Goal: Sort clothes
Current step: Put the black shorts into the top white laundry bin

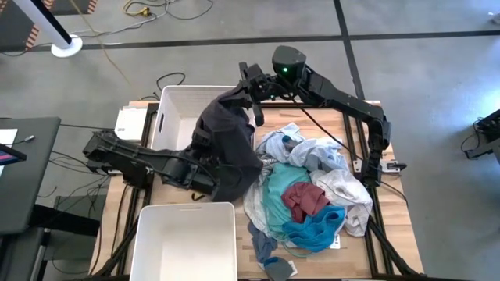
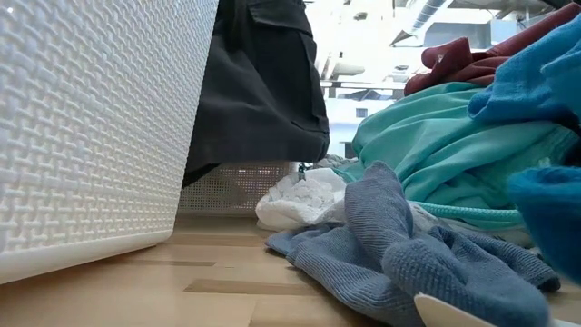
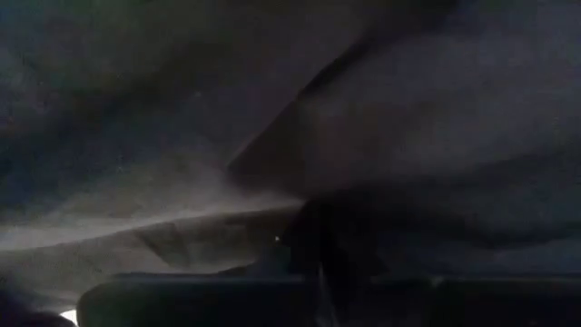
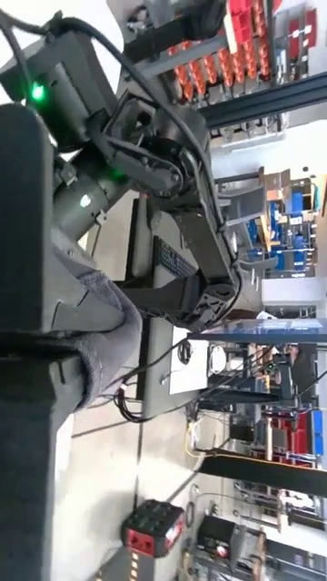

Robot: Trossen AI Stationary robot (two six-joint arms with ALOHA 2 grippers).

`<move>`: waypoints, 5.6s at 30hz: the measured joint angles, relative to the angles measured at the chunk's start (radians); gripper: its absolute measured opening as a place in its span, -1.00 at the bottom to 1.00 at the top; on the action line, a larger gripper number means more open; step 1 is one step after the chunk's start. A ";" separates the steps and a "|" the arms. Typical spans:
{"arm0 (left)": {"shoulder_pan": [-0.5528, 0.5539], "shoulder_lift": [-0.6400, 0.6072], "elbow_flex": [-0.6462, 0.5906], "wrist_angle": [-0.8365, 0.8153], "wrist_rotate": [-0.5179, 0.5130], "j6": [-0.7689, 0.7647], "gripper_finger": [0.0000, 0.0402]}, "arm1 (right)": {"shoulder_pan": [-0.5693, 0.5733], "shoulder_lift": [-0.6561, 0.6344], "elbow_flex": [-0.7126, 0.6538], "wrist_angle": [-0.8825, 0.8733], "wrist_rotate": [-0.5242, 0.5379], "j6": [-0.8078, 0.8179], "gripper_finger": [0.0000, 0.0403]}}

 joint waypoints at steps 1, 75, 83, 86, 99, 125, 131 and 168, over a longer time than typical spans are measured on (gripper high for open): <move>0.002 0.000 0.000 -0.013 -0.009 -0.010 -0.99 | 0.000 0.000 0.000 -0.005 0.000 0.004 -0.93; 0.234 -0.560 -0.072 0.759 0.481 -0.197 -1.00 | 0.075 -0.039 0.124 -0.581 0.068 -0.320 -0.58; 0.234 -0.560 0.040 0.911 0.389 -0.026 -1.00 | 0.114 -0.037 0.053 -0.570 0.236 -0.345 -0.06; 0.243 -0.537 0.074 0.973 0.355 0.061 -1.00 | 0.115 -0.036 0.016 -0.563 0.273 -0.342 0.15; 0.445 -0.399 0.155 1.071 0.312 0.282 -1.00 | 0.125 -0.036 -0.193 -0.525 0.273 -0.256 0.22; 0.784 -0.129 0.156 0.466 0.711 0.001 -1.00 | 0.371 -0.035 -0.272 -0.896 0.268 -0.111 0.21; 0.799 -0.065 0.149 0.328 0.869 -0.074 -0.82 | 0.473 -0.035 -0.272 -0.951 0.270 -0.054 0.21; 0.727 -0.122 0.207 0.299 0.912 -0.089 0.12 | 0.914 -0.113 -0.272 -1.147 0.784 0.419 0.21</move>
